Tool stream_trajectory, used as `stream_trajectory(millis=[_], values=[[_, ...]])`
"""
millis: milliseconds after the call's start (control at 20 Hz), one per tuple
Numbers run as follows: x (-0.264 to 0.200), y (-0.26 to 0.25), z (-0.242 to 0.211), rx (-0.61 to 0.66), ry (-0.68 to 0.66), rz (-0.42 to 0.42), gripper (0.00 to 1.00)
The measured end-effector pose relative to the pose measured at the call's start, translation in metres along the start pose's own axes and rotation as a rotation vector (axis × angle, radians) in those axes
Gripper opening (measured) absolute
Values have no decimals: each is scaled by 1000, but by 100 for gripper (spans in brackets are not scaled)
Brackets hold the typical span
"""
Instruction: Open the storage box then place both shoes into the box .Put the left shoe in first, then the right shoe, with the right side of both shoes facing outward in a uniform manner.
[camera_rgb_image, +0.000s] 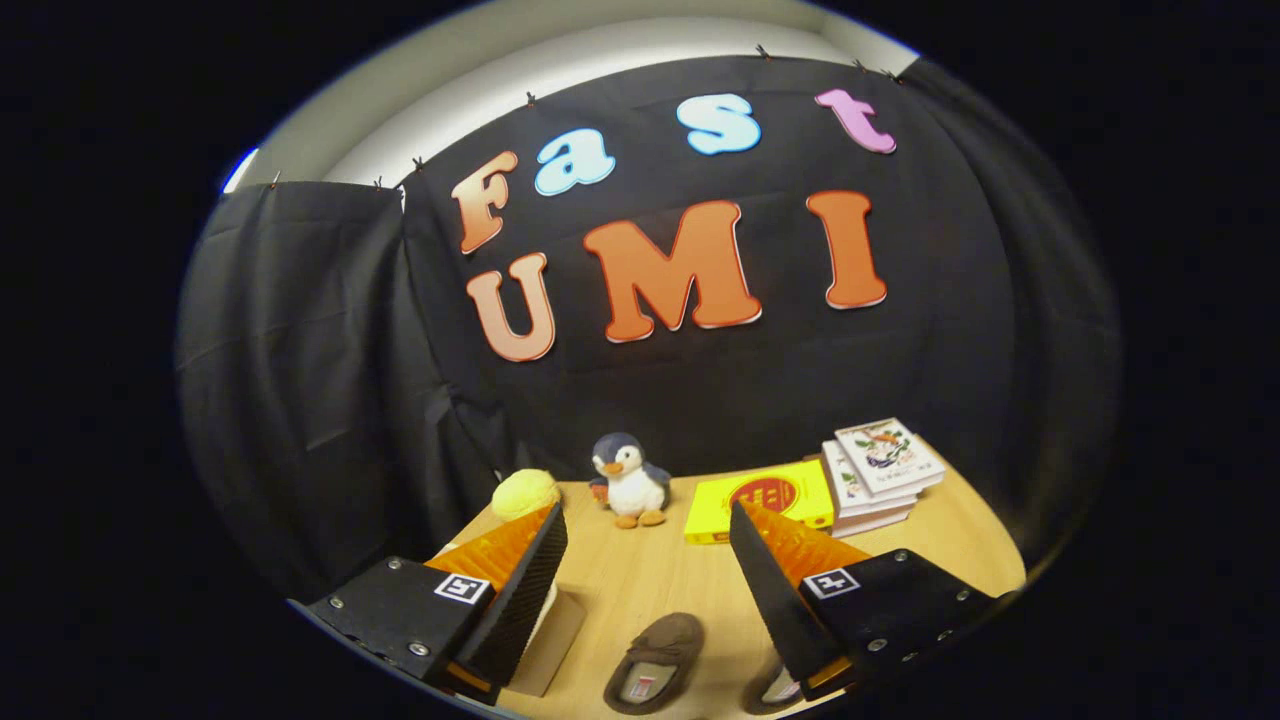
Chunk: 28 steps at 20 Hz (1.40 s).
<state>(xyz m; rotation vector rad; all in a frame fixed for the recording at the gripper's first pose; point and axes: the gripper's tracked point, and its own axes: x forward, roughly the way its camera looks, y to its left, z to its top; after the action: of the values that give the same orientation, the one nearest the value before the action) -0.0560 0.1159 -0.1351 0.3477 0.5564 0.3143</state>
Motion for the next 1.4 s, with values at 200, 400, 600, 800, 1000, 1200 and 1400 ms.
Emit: stream_trajectory(millis=[200, 400, 600, 800, 1000, 1200, 1400], values=[[12, 21, -52, 116, 181, 98, 96], [23, 38, -99, 144, 320, 159, 95], [30, 72, -139, 211, 457, 259, 95], [42, 97, -177, 270, 582, 323, 95], [45, 121, -213, 345, 696, 395, 91], [41, 138, -231, 434, 779, 472, 89], [40, 150, -248, 478, 807, 535, 88]])
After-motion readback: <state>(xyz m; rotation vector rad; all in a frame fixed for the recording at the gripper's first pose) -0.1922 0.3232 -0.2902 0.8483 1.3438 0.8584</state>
